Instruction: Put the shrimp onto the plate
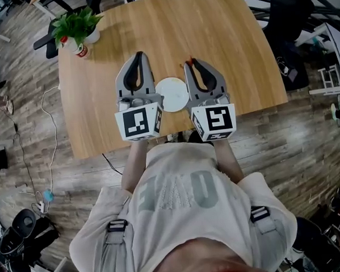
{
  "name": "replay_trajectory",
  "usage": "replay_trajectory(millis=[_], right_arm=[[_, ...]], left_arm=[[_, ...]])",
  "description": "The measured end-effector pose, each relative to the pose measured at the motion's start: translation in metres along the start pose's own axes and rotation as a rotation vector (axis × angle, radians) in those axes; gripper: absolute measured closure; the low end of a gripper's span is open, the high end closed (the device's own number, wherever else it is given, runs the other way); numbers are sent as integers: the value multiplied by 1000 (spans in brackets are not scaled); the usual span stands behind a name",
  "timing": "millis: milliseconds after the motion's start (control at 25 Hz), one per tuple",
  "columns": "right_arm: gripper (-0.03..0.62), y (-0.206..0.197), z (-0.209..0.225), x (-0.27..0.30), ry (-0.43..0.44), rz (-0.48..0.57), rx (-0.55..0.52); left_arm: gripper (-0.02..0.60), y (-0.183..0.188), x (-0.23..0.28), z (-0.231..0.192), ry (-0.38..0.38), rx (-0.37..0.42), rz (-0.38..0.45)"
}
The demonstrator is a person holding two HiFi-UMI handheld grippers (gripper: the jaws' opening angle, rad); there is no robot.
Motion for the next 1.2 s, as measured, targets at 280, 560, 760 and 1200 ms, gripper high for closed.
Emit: replay_trajectory(millis=[280,560,760,1200], right_arm=[[525,-5,20,-5,66,-24,4],[525,-19,25,4,149,-58,39],[525,-41,22,11,205,-103,37],[525,-88,-9,24,328,-209,15]], left_arm=[[571,-9,2,21,44,-6,-29],[571,-9,-5,26,107,17,-30],[571,-9,-12,29,151,71,-18],[571,-17,-34,3,244,93,-65]])
Point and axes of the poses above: the fingertips, and each gripper's own axes: x forward along the fingers, z to its right, y out of its top, the point moved 1 cm from there along -x, backward along the fingers, and after that the axes turned 5 degrees about z, right-handed, at the moved point
